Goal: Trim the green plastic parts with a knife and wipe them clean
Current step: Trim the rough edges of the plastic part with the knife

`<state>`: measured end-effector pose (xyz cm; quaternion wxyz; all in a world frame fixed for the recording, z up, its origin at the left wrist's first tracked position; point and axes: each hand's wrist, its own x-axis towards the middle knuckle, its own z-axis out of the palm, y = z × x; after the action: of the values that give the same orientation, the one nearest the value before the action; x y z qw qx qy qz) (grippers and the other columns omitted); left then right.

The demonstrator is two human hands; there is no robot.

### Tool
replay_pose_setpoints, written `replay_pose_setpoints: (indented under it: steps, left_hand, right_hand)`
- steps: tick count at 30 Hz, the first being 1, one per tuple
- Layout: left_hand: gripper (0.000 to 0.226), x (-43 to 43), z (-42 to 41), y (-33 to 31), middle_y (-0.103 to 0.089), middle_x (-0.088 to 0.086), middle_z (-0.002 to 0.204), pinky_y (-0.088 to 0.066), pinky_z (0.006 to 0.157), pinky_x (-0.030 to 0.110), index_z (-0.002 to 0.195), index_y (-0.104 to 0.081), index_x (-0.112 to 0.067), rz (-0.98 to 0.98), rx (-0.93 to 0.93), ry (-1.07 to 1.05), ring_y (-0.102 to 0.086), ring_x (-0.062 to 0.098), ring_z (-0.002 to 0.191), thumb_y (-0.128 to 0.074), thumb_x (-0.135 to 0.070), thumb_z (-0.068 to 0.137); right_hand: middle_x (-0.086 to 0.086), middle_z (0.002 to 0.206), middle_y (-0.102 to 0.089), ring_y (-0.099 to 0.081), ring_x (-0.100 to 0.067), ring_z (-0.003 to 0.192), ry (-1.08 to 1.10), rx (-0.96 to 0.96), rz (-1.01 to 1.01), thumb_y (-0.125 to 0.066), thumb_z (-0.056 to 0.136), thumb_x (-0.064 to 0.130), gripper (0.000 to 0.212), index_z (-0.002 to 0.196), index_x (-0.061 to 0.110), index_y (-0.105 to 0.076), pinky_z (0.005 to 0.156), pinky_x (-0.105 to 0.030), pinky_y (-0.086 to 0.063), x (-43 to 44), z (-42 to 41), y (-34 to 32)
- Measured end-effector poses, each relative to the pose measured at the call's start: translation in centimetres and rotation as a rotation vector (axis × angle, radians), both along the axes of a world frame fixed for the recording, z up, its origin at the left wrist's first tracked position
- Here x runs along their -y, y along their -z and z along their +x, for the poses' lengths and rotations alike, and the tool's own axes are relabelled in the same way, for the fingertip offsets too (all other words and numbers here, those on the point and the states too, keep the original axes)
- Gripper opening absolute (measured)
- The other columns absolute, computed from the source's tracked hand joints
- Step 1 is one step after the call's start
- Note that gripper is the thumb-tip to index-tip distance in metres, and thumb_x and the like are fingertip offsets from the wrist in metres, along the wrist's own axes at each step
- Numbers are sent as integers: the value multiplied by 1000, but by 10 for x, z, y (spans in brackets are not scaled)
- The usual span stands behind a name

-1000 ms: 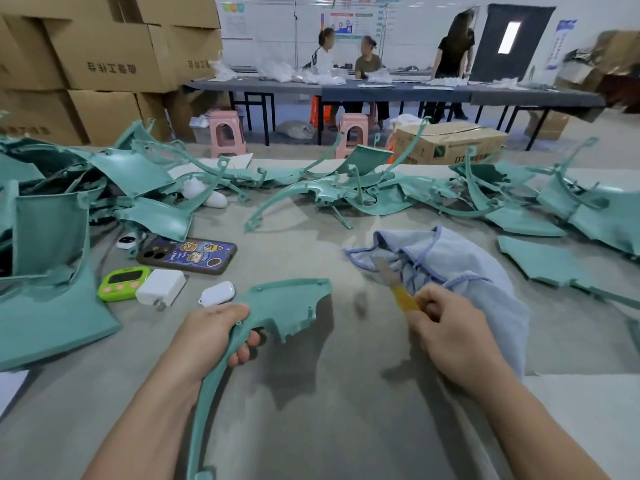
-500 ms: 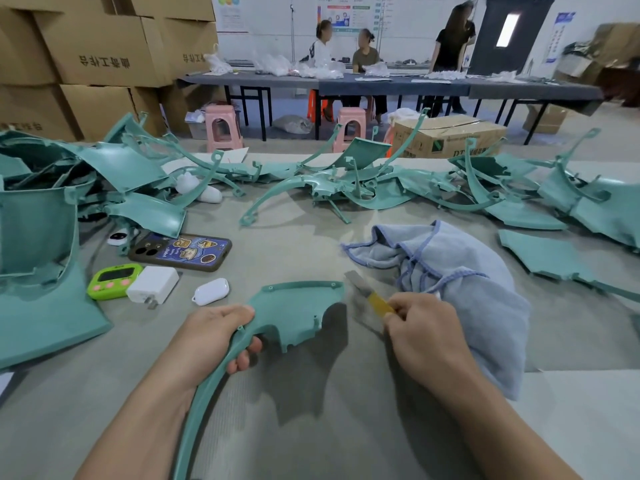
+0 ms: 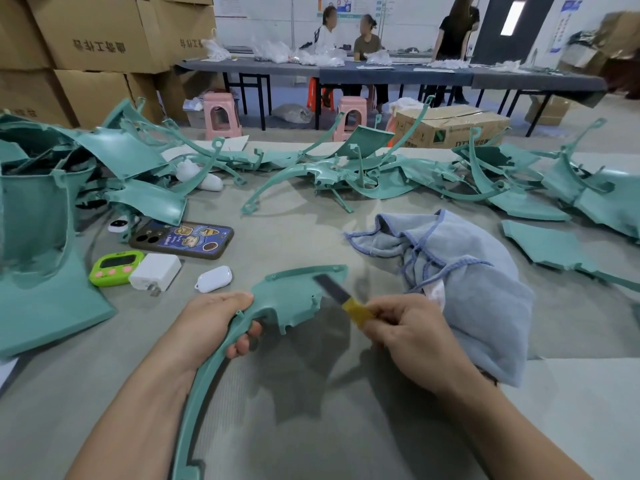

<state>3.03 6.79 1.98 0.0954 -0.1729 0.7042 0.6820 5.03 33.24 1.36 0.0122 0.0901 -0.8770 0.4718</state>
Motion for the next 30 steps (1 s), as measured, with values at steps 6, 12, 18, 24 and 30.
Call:
replay_pose_setpoints:
  steps: [6,12,18,24,30]
  left_hand:
    - [29,0,1,-1,-56,13,52,-28,30,15,77,-64,-4,14,11,-2,-44,17,33,-52,-14,102]
    - [28,3,0,0,-56,13,53,-28,30,15,79,-65,-5,21,25,3,-44,17,33,-52,-15,102]
    - [28,3,0,3,-57,14,53,-28,30,14,79,-65,-5,14,22,17,-44,16,32,-53,-16,102]
    - [35,7,0,2,-57,15,54,-28,31,12,71,-69,-9,19,25,45,-44,16,32,-54,-17,101]
    - [45,9,2,1,-55,16,56,-28,30,13,61,-71,-12,40,34,80,-44,18,34,-52,-17,102]
  right_hand:
    - [3,58,-56,-44,-3,56,-68,3,-84,-69,91,12,22,72,24,-71,56,-19,-37,-1,3,-6]
    - [-9,60,-57,-44,-8,57,70,-68,-82,-69,88,9,14,76,14,-71,57,-29,-36,-4,-4,-3]
    - [-3,61,-61,-48,-11,55,235,-113,87,-70,87,12,10,77,15,-71,56,-29,-40,-7,-9,4]
    - [-1,52,-53,-41,-8,49,77,59,-263,-65,85,-9,18,73,4,-71,49,-19,-34,-20,-13,3]
    - [0,52,-52,-37,-7,48,150,45,-211,-65,85,-3,17,75,7,-73,47,-17,-31,-22,-19,5]
